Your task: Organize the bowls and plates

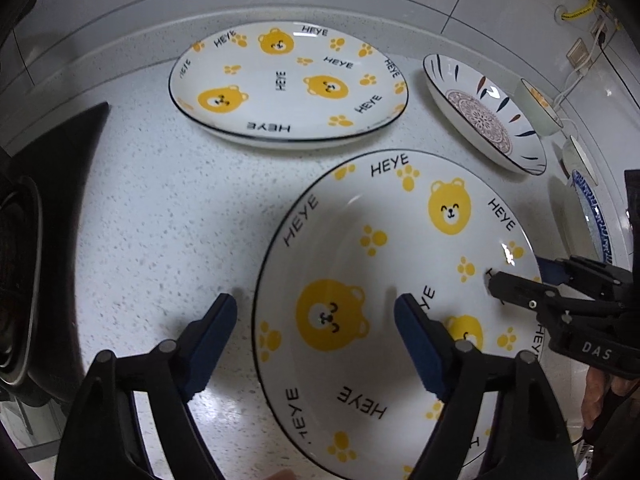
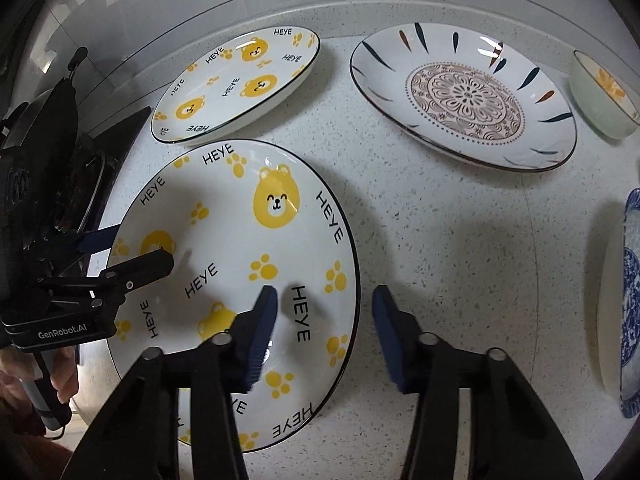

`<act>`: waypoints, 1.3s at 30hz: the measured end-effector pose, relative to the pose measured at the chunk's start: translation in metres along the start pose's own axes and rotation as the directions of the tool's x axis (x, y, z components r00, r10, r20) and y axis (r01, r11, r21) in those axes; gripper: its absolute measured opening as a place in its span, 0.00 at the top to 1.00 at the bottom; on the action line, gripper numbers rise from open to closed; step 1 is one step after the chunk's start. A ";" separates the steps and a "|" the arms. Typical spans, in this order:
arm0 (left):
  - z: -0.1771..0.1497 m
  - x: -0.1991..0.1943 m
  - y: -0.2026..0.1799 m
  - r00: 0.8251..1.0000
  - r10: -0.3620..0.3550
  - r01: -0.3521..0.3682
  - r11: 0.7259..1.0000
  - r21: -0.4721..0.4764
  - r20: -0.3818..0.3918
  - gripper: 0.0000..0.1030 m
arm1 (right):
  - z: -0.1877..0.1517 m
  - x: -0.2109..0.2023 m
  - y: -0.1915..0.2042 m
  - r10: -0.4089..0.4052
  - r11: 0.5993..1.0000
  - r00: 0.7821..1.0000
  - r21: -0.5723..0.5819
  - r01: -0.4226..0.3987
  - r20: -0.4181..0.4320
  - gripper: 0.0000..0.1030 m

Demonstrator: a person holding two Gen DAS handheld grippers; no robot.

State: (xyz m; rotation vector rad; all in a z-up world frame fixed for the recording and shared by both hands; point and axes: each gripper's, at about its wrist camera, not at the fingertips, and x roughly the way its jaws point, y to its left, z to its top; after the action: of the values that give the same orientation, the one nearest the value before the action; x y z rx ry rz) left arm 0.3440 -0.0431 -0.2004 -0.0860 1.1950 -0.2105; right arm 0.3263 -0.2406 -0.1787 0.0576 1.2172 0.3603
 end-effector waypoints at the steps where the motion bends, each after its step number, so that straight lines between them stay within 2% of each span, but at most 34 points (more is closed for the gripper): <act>1: -0.001 -0.001 -0.001 1.000 0.004 -0.004 1.000 0.003 0.012 0.24 | 0.000 0.001 -0.002 0.008 1.000 1.000 0.003 -0.008 -0.004 0.67; 4: -0.002 0.000 -0.001 1.000 -0.011 0.011 1.000 0.000 0.014 0.25 | 0.000 0.001 -0.005 0.034 0.999 0.999 0.003 -0.034 -0.008 0.77; 9: -0.003 -0.001 0.001 0.999 -0.033 0.033 0.999 0.002 0.006 0.25 | 0.000 0.004 -0.004 0.055 0.998 0.998 -0.023 -0.055 -0.017 0.79; 14: -0.001 -0.003 0.010 0.995 -0.097 0.096 0.995 -0.024 0.000 0.24 | -0.001 0.001 -0.006 0.078 0.996 0.997 -0.047 -0.079 -0.021 0.80; 22: -0.002 -0.005 0.014 0.990 -0.137 0.137 0.990 -0.021 -0.013 0.25 | -0.001 0.001 -0.006 0.097 0.992 0.995 -0.073 -0.099 -0.023 0.80; 23: -0.003 -0.005 0.013 0.992 -0.128 0.128 0.992 -0.011 -0.017 0.32 | -0.001 0.001 -0.006 0.098 0.992 0.995 -0.077 -0.099 -0.023 0.80; 24: -0.004 -0.006 0.012 0.994 -0.112 0.112 0.994 -0.001 -0.015 0.49 | -0.001 0.001 -0.006 0.097 0.992 0.995 -0.080 -0.098 -0.023 0.80; 25: -0.005 -0.006 0.011 0.994 -0.106 0.106 0.994 0.004 -0.015 0.59 | 0.000 0.001 -0.006 0.096 0.992 0.995 -0.083 -0.098 -0.023 0.80; 27: -0.006 -0.006 0.015 0.998 -0.069 0.069 0.998 -0.010 -0.011 0.75 | 0.000 0.001 -0.006 0.097 0.992 0.995 -0.082 -0.098 -0.019 0.81; 32: -0.008 -0.008 0.024 0.995 -0.103 0.102 0.994 -0.027 -0.009 0.79 | -0.001 0.000 -0.007 0.102 0.992 0.995 -0.080 -0.102 -0.007 0.82; 34: -0.009 -0.008 0.029 0.991 -0.130 0.130 0.990 -0.055 -0.008 0.82 | -0.002 -0.001 -0.007 0.101 0.992 0.995 -0.080 -0.101 -0.001 0.83; 36: -0.012 -0.008 0.038 0.982 -0.190 0.187 0.976 -0.116 -0.014 0.86 | -0.003 -0.002 -0.008 0.102 0.992 0.995 -0.076 -0.101 0.005 0.83; 39: -0.019 -0.009 0.039 0.977 -0.211 0.207 0.968 -0.143 -0.017 0.87 | -0.004 -0.003 -0.011 0.110 0.992 0.994 -0.062 -0.109 0.004 0.84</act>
State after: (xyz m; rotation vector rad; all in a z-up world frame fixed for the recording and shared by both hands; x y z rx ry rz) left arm 0.3277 -0.0021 -0.2060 -0.3343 1.2315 -0.3137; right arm 0.3239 -0.2529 -0.1800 0.0722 1.1976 0.4931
